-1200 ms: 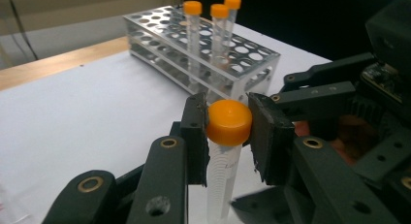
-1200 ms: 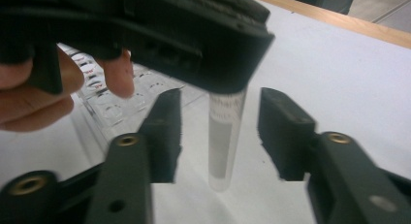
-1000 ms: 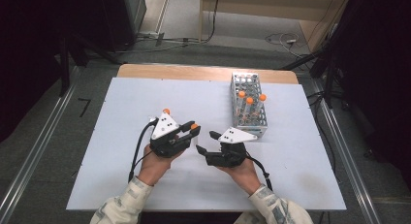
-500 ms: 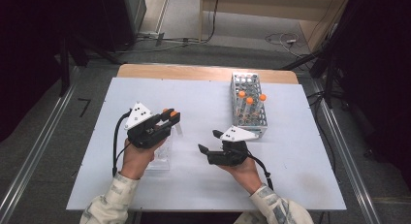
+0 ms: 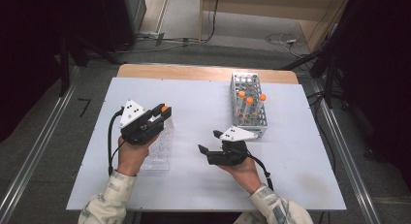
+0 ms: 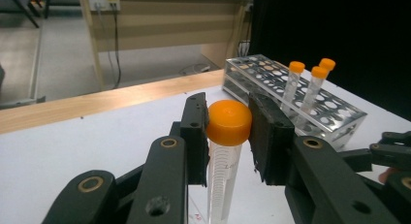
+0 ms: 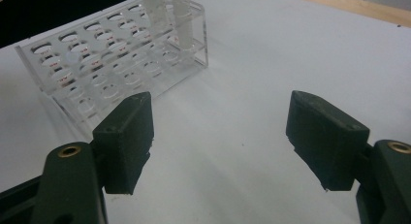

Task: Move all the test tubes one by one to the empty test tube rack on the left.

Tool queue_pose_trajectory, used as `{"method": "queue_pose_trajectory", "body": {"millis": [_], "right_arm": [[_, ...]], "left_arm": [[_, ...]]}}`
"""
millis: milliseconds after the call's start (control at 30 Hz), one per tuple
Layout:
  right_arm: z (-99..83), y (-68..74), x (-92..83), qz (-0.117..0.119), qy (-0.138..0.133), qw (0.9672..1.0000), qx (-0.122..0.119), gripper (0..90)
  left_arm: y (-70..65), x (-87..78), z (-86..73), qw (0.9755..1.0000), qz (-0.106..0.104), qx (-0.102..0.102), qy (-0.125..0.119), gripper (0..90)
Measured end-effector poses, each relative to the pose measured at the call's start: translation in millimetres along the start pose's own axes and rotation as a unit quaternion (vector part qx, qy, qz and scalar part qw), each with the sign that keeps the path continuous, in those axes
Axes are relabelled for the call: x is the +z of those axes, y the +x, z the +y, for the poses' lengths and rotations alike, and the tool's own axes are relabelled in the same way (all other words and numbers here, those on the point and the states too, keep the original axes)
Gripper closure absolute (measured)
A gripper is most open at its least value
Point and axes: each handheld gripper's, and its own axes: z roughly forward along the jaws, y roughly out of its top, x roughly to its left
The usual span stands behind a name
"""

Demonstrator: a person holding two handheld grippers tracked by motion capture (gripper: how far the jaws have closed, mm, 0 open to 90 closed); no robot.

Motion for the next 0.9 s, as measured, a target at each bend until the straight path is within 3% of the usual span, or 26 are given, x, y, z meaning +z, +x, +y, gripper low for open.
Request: {"method": "queue_pose_trajectory", "body": {"millis": [200,433,900], "right_arm": [[0.1,0.0,-0.4,0.0,0.0,1.0,0.002,23.5],[0.1,0.0,-0.7,0.001,0.001,1.0,0.003,23.5],[-0.1,-0.4,-2.5,0.0,0.0,1.0,0.003,23.5]], "left_arm": [[4.6,-1.7,0.9,0.9995,0.031,0.012,0.001,70.7],[4.3,5.0,-5.2,0.9989,0.043,0.018,0.011,70.7],[0.2,19.6,-24.0,0.9956,0.06,0.037,0.062,70.1]]}}
